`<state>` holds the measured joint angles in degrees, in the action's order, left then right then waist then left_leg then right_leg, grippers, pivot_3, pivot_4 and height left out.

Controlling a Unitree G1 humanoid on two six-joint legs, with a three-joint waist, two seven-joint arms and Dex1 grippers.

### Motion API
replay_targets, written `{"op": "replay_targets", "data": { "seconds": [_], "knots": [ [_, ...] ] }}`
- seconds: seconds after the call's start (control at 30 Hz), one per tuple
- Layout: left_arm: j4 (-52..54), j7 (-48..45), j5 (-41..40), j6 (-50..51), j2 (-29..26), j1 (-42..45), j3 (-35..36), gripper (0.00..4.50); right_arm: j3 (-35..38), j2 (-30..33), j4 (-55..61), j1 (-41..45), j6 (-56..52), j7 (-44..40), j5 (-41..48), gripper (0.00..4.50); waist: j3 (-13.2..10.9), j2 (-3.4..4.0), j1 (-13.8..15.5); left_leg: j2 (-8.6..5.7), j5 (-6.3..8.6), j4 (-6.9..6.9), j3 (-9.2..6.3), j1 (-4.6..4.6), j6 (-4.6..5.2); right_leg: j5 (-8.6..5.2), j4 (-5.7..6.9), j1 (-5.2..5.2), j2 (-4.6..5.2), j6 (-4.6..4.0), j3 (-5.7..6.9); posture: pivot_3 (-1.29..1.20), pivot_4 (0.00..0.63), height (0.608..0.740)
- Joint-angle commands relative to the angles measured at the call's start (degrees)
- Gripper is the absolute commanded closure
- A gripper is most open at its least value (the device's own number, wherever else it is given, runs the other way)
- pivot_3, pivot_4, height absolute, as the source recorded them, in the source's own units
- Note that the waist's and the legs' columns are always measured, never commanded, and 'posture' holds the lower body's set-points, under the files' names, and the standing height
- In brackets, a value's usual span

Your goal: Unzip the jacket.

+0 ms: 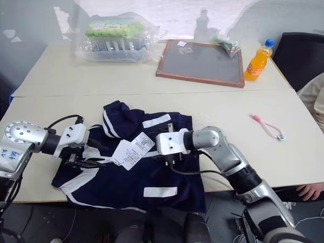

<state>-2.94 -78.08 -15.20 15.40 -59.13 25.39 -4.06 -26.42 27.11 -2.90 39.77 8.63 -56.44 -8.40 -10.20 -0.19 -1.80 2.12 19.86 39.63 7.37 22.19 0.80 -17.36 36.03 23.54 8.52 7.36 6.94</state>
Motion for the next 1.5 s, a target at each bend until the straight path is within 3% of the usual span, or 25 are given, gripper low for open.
{"op": "replay_targets", "data": {
  "seconds": [0.03,0.37,0.83,0.93,1.17,1.33,1.5],
  "knots": [
    [2.1,-0.1,-1.3,0.9,-1.7,-0.9,3.3,1.22,-1.6,-1.8,-3.5,1.2,6.6,3.6,-4.5,0.00,0.0,0.00,0.0,0.00,0.00,0.00,0.00,0.00,0.00,0.00,0.00,0.00,0.00,0.00,0.00,0.00,0.150,0.740],
    [5.4,1.4,-1.7,2.9,-1.5,-2.8,5.5,1.22,-6.7,-6.1,-14.0,6.8,19.5,11.3,-16.5,0.00,0.0,0.00,-0.2,0.03,0.00,0.03,0.00,-0.01,0.00,0.00,0.03,0.00,-0.01,0.00,-0.01,0.00,0.150,0.740],
    [5.8,2.4,-1.5,2.4,-1.7,-4.8,6.4,1.22,-3.0,-12.1,-14.8,5.0,21.8,17.2,-12.1,0.00,0.0,0.00,-0.7,0.07,-0.01,0.04,-0.02,0.00,-0.03,0.00,0.04,-0.01,-0.06,0.00,-0.01,0.00,0.150,0.740],
    [5.8,2.5,-1.5,2.5,-1.8,-4.9,6.4,1.20,-2.7,-13.4,-15.9,5.3,23.1,20.2,-13.2,0.57,0.0,0.00,-1.0,0.07,-0.02,0.03,-0.03,0.00,-0.03,0.00,0.05,-0.01,-0.06,0.00,-0.01,0.00,0.150,0.740],
    [5.0,2.3,-1.3,2.2,-1.7,-4.3,6.2,1.20,-6.1,-13.0,-22.1,5.8,28.6,25.9,-21.0,2.98,0.0,0.00,-1.3,0.07,-0.02,0.02,-0.05,0.00,-0.04,0.00,0.04,-0.01,-0.06,0.00,-0.01,0.00,0.150,0.740],
    [4.6,2.5,-1.2,2.0,-1.5,-4.3,6.2,1.20,-6.8,-14.1,-24.6,6.0,29.9,27.1,-22.1,3.12,0.0,0.00,-1.5,0.08,-0.02,0.00,-0.05,-0.01,-0.05,0.00,0.05,0.00,-0.07,-0.01,0.00,0.00,0.150,0.740],
    [4.4,3.4,-0.9,1.1,-0.8,-5.5,6.0,1.20,-4.8,-14.6,-24.7,4.1,27.0,26.6,-19.2,4.45,0.0,0.00,-1.5,0.07,-0.03,0.00,-0.07,0.00,-0.05,0.00,0.05,-0.01,-0.07,0.00,0.00,0.00,0.150,0.740]
  ]
}}
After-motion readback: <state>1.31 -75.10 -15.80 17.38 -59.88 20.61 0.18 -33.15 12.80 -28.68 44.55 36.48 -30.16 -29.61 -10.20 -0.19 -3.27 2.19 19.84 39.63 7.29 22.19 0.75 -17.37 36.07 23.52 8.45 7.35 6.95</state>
